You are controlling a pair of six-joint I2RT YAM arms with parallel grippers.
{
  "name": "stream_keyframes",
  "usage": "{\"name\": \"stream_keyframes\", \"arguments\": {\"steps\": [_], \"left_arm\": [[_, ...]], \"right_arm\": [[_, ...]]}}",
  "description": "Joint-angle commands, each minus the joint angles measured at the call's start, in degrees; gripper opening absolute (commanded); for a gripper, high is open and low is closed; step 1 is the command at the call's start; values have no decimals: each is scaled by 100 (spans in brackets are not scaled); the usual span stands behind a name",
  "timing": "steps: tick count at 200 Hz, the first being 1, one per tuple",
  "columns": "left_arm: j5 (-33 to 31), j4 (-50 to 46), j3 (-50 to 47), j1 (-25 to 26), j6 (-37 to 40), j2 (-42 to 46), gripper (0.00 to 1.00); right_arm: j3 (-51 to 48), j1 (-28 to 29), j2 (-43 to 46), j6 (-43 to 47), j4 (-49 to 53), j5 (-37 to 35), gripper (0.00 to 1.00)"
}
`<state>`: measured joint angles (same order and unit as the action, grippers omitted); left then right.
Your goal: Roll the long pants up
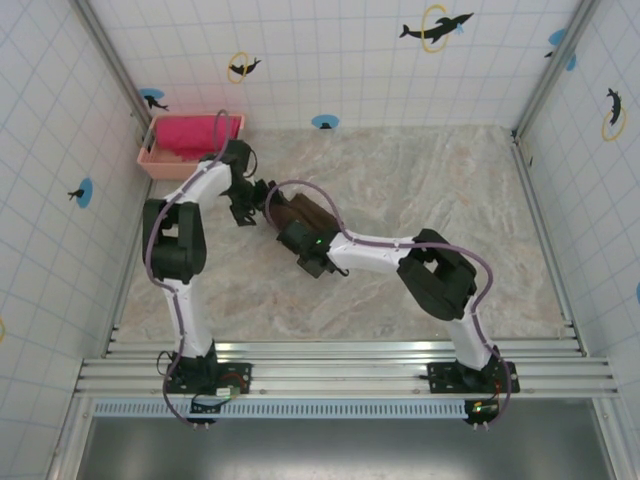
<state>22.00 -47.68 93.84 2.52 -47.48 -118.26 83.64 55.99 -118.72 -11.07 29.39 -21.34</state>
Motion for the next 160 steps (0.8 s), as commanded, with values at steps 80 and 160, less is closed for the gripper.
{"name": "stream_keyframes", "arguments": {"steps": [80,160], "left_arm": [[349,2159,-1345,-402,319,1527,97],[1321,4276,-3759,-250,-1102,2855,98]], "right_arm": [[-151,-568,-521,-58,1712,1766,0],[38,-970,-740,-132,1533,2841,0]]}}
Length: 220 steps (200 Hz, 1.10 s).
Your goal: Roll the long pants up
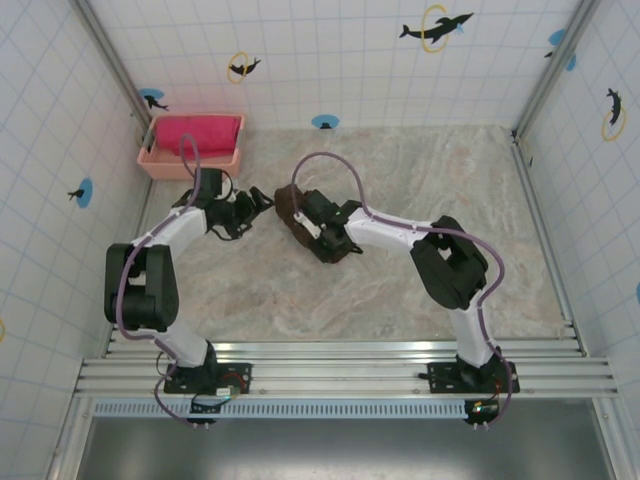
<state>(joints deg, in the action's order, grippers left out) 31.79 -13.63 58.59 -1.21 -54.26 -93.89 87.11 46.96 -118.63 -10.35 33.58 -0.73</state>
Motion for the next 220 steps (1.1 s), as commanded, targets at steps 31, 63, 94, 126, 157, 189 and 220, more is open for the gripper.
{"name": "stream_keyframes", "arguments": {"steps": [31,63,94,126,157,189,220], "left_arm": [[380,1020,-557,578,-440,710,97],[222,1360,-1039,1001,-790,696,97],[58,1581,-1396,1044,-990,721,98],[-31,2155,-1539,1098,-1246,519,98],[-129,2986,-1622,1250,-1575,163,98],[-250,3657,-1583,1450,-1827,-360,98],[-450,4321,-1550,1588,-2026,-846,98]], "right_arm": [[-299,-99,-824,-187,1131,810,0],[-318,-213,-839,-191,1111,889,0],[-303,-324,-798,-213,1071,999,0],[-290,-381,-796,-207,1036,1206,0],[-296,-385,-822,-196,1060,1254,0],[-318,-393,-806,-135,1139,1285,0],[-312,-422,-777,-75,1187,1390,0]]}}
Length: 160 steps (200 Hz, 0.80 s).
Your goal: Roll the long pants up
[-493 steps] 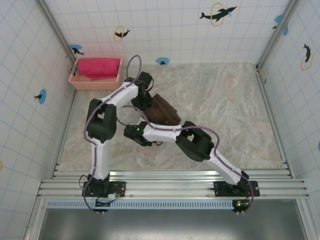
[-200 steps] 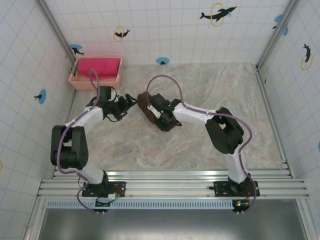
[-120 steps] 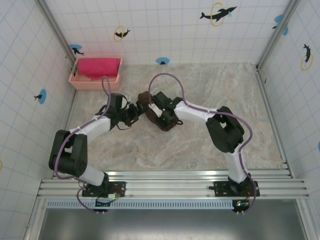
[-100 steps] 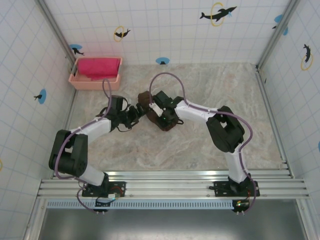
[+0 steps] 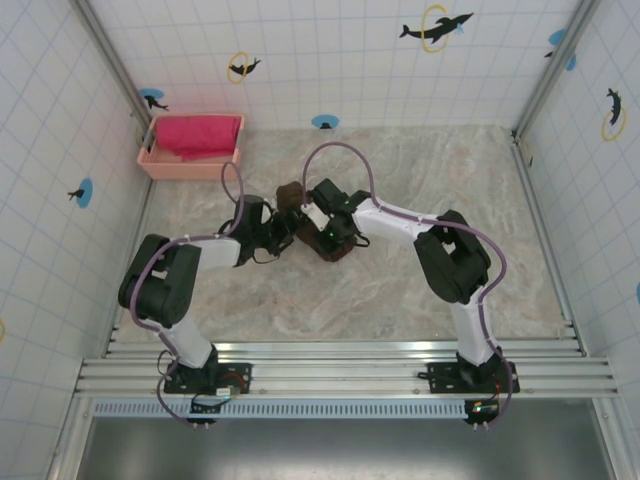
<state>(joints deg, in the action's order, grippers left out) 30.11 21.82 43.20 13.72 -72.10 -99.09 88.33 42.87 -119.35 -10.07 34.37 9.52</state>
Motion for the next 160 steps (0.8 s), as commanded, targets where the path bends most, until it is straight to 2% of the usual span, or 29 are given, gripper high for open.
{"name": "stream_keyframes", "arguments": {"steps": [1,65,107,126,145,160], "left_arm": [[-293,791,-8,96,-239,-341,98],[-667,937,407,205,-16,-877,97],[-817,1304,393,288,-133,-1163,98],[-881,1423,383,383,-195,-1316,97],[-928,1537,414,467,-247,-1496,89],[-948,1658,455,539,-287,-1681,66]], "right_arm": [[-428,-19,-705,-102,1112,379,0],[-308,-33,-789,-13,1169,771,0],[-286,-24,-794,31,1188,815,0],[-282,-29,-814,48,1190,1079,0],[-232,-33,-852,42,1191,1164,0],[-170,-37,-875,23,1179,1238,0]]}}
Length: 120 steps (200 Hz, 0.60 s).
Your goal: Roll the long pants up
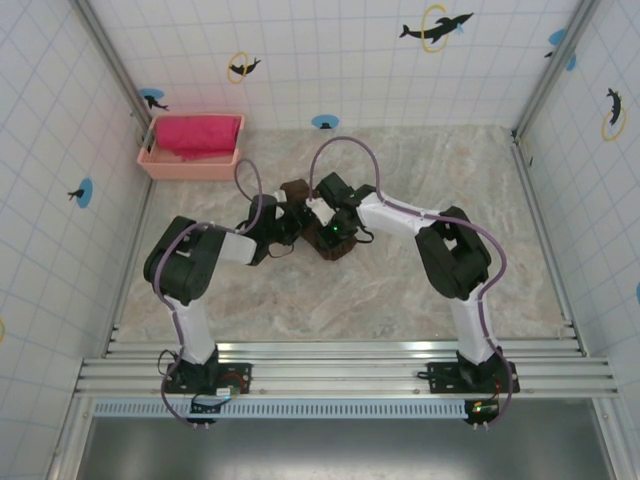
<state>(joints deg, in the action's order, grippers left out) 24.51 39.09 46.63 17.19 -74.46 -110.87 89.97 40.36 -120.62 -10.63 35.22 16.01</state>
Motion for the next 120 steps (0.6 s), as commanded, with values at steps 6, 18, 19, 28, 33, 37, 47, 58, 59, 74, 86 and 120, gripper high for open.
{"name": "stream_keyframes", "arguments": {"steps": [6,18,19,28,33,37,47,58,59,74,86,120], "left_arm": [[-377,-25,151,219,-67,-597,55],[-303,47,248,263,-79,-802,17],[-300,51,258,270,-79,-817,14],[-247,-11,339,303,-125,-974,0],[-279,-45,344,325,-146,-1033,0],[-318,-55,338,352,-149,-1064,0],[-391,-179,321,366,-132,-1103,0],[-455,-570,342,375,-36,-1076,0],[-460,-618,349,378,-18,-1063,0],[-501,-1565,590,382,327,-906,0],[-544,-2521,916,383,693,-768,0],[-952,-5814,2556,437,2109,-733,0]], "right_arm": [[-302,204,-750,63,1097,617,0],[-249,209,-738,36,1094,631,0],[-246,205,-737,40,1097,631,0],[-220,209,-702,27,1093,620,0],[-201,208,-686,18,1105,618,0],[-185,201,-675,17,1108,614,0],[-166,192,-611,17,1129,577,0],[-172,166,-500,17,1160,414,1],[-168,161,-486,17,1161,395,3],[-266,66,-186,-16,1169,-1,50],[-338,-52,179,-56,1138,-246,69],[-346,-521,1195,-222,1183,-1152,99]]}}
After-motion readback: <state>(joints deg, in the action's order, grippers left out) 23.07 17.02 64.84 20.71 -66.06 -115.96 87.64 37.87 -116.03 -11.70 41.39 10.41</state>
